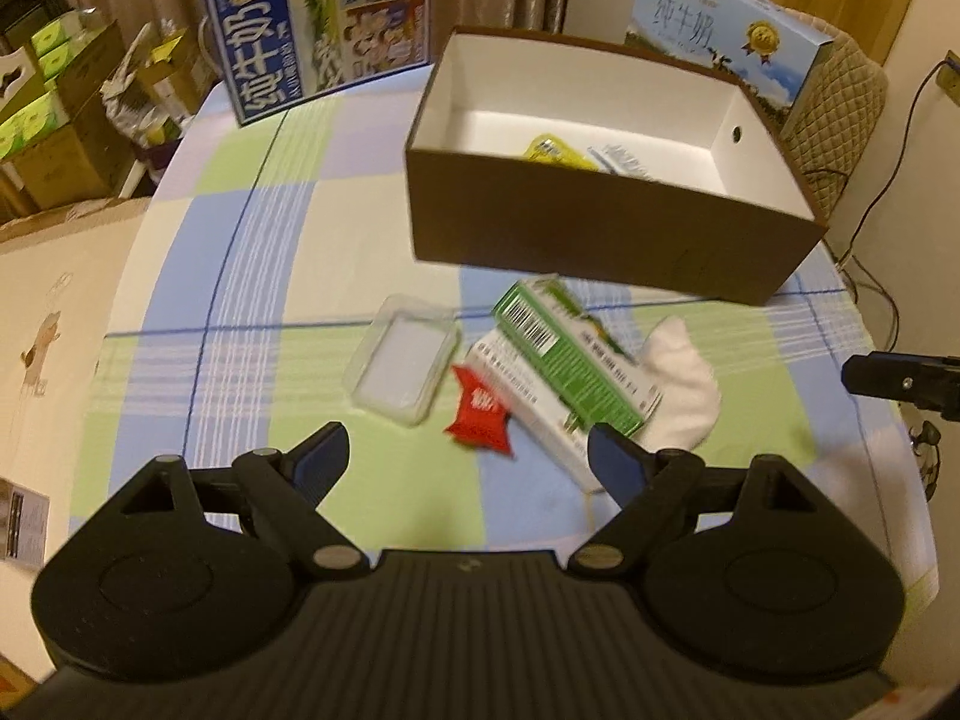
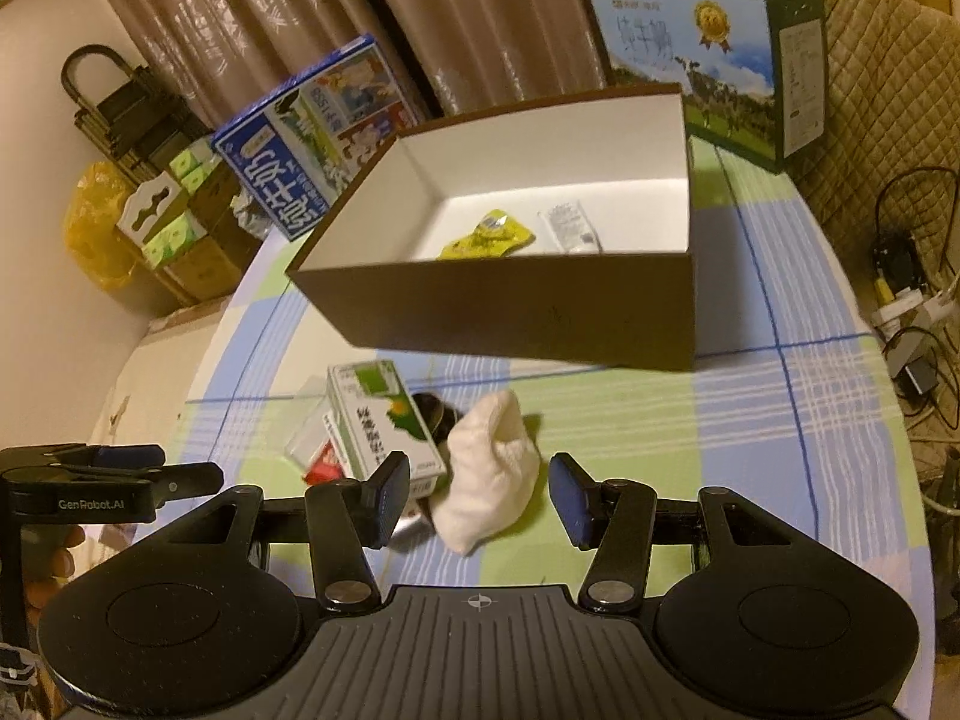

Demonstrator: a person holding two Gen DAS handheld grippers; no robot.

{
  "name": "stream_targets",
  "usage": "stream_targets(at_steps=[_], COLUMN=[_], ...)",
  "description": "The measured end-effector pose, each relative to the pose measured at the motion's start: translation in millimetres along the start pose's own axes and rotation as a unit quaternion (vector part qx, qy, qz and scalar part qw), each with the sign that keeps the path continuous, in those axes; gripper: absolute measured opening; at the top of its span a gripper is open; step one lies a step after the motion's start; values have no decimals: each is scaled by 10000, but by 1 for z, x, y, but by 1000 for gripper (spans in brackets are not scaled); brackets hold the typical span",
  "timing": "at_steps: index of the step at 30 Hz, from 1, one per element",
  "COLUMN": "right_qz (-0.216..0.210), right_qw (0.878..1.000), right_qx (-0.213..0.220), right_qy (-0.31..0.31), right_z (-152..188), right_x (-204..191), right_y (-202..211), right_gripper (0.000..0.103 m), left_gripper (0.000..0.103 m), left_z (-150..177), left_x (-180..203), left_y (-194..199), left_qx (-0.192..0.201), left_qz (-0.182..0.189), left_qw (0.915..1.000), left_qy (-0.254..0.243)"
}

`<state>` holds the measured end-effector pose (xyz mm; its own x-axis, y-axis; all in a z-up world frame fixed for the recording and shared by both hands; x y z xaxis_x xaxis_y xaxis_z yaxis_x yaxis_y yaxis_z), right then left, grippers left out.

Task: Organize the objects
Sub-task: 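Withdraw both tools from the box toward the items on the table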

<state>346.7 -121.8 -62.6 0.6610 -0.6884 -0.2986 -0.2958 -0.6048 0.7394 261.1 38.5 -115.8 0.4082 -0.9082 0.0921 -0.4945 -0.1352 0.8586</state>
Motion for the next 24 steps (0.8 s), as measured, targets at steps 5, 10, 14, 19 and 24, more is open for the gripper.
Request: stream_targets(at_steps=[5,10,14,19,24], right_qz=[-38,-103,-154,-217,-312], right_qw=[9999,9993,9988,9983,9975], right_qx=[-87,-202,-258,-305,-377], right_qy=[144,309,392,451,509], right_z=[8,16,20,23,27], right_x=[-9,-18,-26,-33,-41], right_y=[-5,-12,-17,-21,-28], right_gripper=[49,49,49,49,49], left_gripper=[84,84,84,85,85], left_z=[11,20,24,28,31], left_x=[-14,-19,-22,-25,-28], left_y=[2,1,2,1,0], left_qx=[-70,-121,-135,-176,-205], left_qz=[-139,-197,-208,-226,-222], left_qw=[9998,9996,9995,9993,9992], left_qy=[128,174,196,226,271])
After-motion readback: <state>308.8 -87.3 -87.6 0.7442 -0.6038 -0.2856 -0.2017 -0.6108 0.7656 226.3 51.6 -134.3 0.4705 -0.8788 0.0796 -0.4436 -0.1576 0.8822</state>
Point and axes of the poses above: each gripper's, at about its wrist camera, not at the fingertips, and y roughly against the way its jaws point, x to its right, z to its underside, the point moved 10 cm from there along -y, roughly the way its jaws point, and after that the axes turned 8 degrees about y, right-handed, at the moved point
